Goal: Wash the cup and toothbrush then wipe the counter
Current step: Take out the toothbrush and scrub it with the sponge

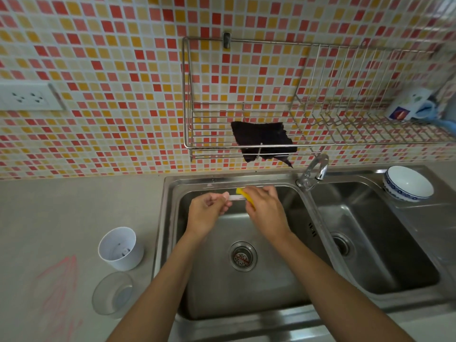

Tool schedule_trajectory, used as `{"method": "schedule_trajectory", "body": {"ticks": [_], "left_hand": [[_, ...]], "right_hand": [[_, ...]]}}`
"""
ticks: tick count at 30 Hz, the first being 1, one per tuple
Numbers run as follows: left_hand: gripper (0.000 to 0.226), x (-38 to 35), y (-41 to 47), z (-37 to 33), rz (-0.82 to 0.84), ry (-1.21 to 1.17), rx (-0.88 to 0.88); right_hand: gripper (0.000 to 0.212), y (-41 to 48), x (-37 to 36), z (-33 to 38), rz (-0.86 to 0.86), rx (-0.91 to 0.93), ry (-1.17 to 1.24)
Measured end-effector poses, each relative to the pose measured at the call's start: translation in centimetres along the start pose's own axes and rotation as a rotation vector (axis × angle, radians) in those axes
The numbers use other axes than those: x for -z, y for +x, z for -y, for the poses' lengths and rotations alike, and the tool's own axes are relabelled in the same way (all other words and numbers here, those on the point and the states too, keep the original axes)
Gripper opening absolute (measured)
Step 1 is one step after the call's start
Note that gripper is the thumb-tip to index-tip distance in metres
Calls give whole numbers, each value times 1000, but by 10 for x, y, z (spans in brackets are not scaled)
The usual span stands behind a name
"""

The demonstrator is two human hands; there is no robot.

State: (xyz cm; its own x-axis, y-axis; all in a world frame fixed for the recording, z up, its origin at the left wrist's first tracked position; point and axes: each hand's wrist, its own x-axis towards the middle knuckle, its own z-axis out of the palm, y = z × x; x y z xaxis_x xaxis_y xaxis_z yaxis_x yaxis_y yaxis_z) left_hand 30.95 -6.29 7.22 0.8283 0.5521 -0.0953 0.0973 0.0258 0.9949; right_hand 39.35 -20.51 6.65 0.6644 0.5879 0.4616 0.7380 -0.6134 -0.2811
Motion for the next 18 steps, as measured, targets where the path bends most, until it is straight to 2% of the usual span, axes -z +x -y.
{"method": "schedule_trajectory", "body": {"ticks": [4, 8, 13, 16, 18], "left_hand": [[11, 4, -3, -2, 56, 327, -187], [14, 7, -3, -4, 112, 469, -317], [12, 0, 0, -6, -7, 331, -253], [10, -5, -3, -4, -30, 232, -199], [5, -8, -7, -2, -33, 170, -153]], "right_hand": [[33, 7, 10, -12, 108, 82, -51], [33, 9, 14, -16, 156, 94, -38], [45, -1, 15, 5, 55, -72, 152], [46, -19, 8, 25, 56, -34, 159], [46, -22, 7, 19, -1, -124, 156]]}}
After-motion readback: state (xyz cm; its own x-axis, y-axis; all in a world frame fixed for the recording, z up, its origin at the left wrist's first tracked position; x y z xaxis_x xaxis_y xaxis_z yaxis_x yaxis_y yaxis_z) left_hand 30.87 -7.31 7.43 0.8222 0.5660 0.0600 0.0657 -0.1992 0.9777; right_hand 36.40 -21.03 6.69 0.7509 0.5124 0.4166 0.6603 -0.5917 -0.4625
